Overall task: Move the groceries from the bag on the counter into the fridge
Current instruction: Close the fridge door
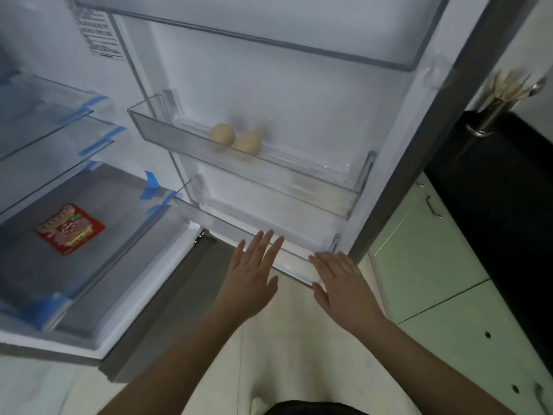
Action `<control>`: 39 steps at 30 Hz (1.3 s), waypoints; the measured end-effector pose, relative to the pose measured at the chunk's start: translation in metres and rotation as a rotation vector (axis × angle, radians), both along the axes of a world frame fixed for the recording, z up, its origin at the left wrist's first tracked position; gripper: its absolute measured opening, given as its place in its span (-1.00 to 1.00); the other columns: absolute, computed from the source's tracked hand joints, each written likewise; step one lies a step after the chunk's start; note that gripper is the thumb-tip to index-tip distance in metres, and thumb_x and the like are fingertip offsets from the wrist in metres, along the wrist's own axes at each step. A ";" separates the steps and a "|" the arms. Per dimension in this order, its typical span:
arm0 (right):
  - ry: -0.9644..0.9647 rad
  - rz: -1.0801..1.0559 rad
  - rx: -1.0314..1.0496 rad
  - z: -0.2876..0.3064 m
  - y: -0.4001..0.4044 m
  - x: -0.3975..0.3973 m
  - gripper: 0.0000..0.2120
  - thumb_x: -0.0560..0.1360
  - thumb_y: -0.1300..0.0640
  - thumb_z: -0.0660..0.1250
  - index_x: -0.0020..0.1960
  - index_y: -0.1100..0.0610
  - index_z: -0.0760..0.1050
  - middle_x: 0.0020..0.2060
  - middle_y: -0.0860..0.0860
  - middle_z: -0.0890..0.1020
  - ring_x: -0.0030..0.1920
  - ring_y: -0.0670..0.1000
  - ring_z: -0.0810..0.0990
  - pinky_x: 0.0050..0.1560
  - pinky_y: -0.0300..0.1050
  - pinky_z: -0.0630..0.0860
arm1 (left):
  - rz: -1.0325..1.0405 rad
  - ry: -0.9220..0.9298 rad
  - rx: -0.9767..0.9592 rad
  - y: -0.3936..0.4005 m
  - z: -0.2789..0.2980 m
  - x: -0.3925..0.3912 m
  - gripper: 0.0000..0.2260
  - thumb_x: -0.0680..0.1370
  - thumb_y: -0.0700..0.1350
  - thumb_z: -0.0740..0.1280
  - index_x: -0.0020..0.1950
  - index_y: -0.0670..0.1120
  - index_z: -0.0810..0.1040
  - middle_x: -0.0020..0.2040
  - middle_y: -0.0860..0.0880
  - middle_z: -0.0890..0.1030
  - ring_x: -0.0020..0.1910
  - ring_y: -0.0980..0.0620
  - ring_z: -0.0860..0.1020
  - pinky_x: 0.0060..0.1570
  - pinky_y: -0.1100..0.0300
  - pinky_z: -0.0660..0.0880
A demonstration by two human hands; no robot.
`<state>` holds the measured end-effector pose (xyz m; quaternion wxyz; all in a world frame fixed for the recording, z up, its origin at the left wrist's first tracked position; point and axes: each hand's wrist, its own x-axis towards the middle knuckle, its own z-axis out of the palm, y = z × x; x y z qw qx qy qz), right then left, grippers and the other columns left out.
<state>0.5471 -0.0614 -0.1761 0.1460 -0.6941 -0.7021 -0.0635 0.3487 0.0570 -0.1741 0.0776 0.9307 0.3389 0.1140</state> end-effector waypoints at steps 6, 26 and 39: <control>0.149 0.114 0.171 0.021 -0.045 0.036 -0.68 0.54 0.11 0.26 0.26 0.16 0.52 0.17 0.06 0.60 0.17 0.09 0.54 0.25 0.00 0.41 | 0.027 -0.025 -0.030 -0.062 0.014 0.017 -0.41 0.59 0.17 0.09 0.58 0.04 0.05 0.59 -0.01 0.10 0.57 0.01 -0.02 0.53 -0.07 -0.08; 0.772 0.262 -0.029 0.006 -0.057 0.043 -0.50 0.56 0.05 0.31 0.44 0.10 0.26 0.25 0.00 0.48 0.17 -0.21 0.51 0.18 -0.27 0.50 | 0.506 -0.191 -0.007 -0.165 0.012 -0.024 -0.59 0.52 -0.10 0.33 0.37 -0.06 0.44 0.35 -0.03 0.49 0.35 0.01 0.42 0.43 0.00 0.24; 0.940 0.452 -0.175 0.006 -0.055 -0.073 -0.58 0.57 0.20 0.29 0.40 0.05 0.31 0.23 -0.01 0.45 0.22 -0.16 0.50 0.15 -0.33 0.50 | 0.801 -0.810 -0.248 -0.223 0.038 -0.029 -0.49 0.55 -0.13 0.31 0.47 0.06 0.26 0.34 0.08 0.39 0.30 0.18 0.42 0.27 0.31 0.39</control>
